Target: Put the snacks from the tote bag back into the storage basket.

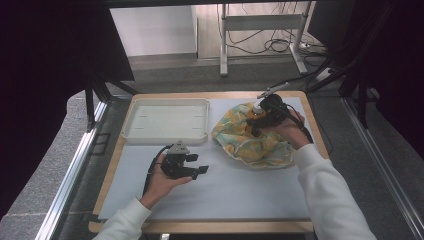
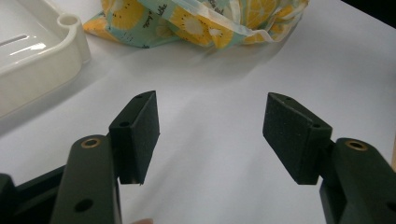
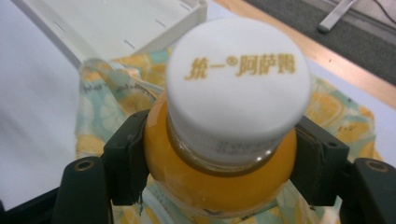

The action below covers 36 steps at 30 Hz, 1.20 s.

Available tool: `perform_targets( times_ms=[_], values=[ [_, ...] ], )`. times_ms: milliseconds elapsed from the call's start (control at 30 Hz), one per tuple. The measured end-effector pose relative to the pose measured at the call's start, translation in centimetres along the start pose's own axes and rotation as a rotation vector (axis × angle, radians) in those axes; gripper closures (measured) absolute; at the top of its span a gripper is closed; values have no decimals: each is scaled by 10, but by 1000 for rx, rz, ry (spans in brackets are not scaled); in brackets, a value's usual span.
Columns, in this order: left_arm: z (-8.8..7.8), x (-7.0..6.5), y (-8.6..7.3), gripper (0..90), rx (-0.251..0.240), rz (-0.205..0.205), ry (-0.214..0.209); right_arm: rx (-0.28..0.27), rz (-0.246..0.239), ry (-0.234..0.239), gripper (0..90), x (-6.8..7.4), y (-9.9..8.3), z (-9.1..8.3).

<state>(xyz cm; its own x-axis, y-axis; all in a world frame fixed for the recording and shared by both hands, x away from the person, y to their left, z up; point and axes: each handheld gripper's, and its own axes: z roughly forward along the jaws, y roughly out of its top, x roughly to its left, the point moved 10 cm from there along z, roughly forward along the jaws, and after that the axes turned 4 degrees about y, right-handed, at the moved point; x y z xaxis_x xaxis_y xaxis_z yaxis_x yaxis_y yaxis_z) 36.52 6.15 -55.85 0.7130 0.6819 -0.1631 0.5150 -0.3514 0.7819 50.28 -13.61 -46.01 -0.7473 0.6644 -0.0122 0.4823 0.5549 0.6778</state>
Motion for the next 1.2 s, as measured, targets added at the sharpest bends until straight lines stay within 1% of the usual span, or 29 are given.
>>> perform_targets(
  times_ms=[333, 400, 533, 700, 900, 1200],
  values=[
    [0, 1, -1, 359, 3, 3, 2, -56, -1, 17, 305, 5, 19, -27],
    [1, 1, -1, 359, 4, -1, 3, -67, -10, 18, 305, 6, 24, -33],
    [1, 1, -1, 359, 6, -3, 2, -84, -21, 24, 305, 11, 33, -39],
    [0, 0, -1, 359, 4, -3, 1, -113, -34, 40, 305, 22, 49, -47],
    [0, -1, 0, 359, 1, 2, -3, -126, -55, 51, 305, 33, 65, -50],
    [3, -4, -3, 358, 17, 11, -8, -134, -67, 76, 305, 46, 77, -42]
  ],
)
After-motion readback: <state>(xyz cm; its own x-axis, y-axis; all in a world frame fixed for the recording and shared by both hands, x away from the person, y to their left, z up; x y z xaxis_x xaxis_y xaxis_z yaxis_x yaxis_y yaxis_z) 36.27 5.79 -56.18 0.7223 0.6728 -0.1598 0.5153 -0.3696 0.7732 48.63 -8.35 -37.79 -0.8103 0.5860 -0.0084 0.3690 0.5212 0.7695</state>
